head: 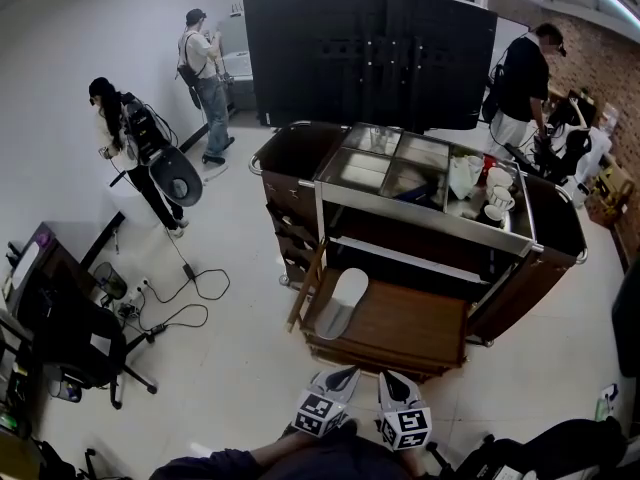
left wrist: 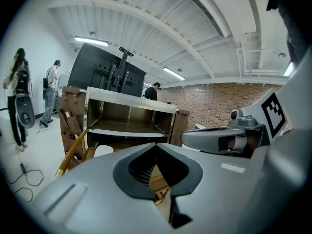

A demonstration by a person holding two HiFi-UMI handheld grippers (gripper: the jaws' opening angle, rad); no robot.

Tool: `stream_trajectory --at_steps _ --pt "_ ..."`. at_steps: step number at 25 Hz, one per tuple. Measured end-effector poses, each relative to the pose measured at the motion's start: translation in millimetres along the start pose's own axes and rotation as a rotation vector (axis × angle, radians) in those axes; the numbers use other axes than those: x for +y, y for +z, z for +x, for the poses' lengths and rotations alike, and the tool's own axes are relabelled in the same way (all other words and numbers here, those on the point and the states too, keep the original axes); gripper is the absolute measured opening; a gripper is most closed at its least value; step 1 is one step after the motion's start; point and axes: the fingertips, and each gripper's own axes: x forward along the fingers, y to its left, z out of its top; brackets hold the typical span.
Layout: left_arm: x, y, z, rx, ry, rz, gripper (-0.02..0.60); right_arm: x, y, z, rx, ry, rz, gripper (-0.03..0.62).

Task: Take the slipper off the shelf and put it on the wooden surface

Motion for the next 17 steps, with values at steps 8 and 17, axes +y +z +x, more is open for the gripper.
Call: stream_trajectory --at_steps 8,17 --pt "2 0 5 -0.009 0.004 0.006 0.018 -4 -1 0 0.002 0.002 -0.006 -0.003" --pt "0 -2 8 0.0 -0.003 0.0 0.017 -11 -1 -2 0.0 -0.011 -0.006 -0.003"
